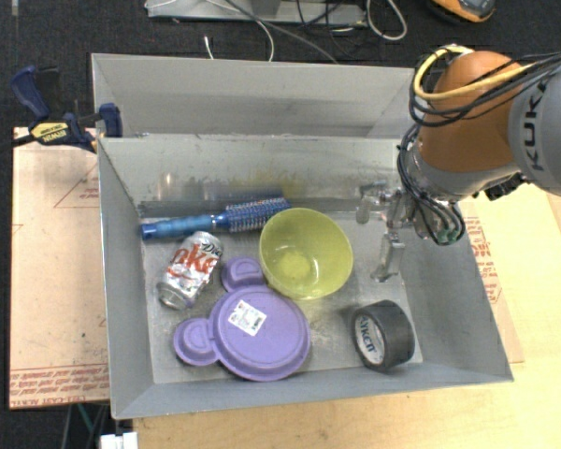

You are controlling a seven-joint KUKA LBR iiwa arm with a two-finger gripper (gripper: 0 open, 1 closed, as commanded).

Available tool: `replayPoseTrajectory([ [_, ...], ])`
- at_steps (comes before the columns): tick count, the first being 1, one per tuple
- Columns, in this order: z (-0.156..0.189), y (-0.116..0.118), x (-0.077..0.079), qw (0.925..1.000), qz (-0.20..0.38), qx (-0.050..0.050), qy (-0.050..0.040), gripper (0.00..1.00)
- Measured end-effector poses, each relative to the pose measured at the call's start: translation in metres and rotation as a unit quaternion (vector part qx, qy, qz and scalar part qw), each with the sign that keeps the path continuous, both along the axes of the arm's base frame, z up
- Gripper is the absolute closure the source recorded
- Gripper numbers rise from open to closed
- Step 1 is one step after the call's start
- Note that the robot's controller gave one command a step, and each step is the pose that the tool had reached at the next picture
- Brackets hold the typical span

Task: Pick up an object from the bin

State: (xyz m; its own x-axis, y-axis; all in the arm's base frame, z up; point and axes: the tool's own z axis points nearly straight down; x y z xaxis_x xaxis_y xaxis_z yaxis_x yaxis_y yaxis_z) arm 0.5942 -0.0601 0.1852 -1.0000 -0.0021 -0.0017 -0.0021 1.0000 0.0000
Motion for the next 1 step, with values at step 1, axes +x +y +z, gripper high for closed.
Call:
replayPoseTrajectory([
  [1, -0.0002, 0.0001, 0.0000, 1.0000, 0.000, 0.000, -0.0002, 0.00],
])
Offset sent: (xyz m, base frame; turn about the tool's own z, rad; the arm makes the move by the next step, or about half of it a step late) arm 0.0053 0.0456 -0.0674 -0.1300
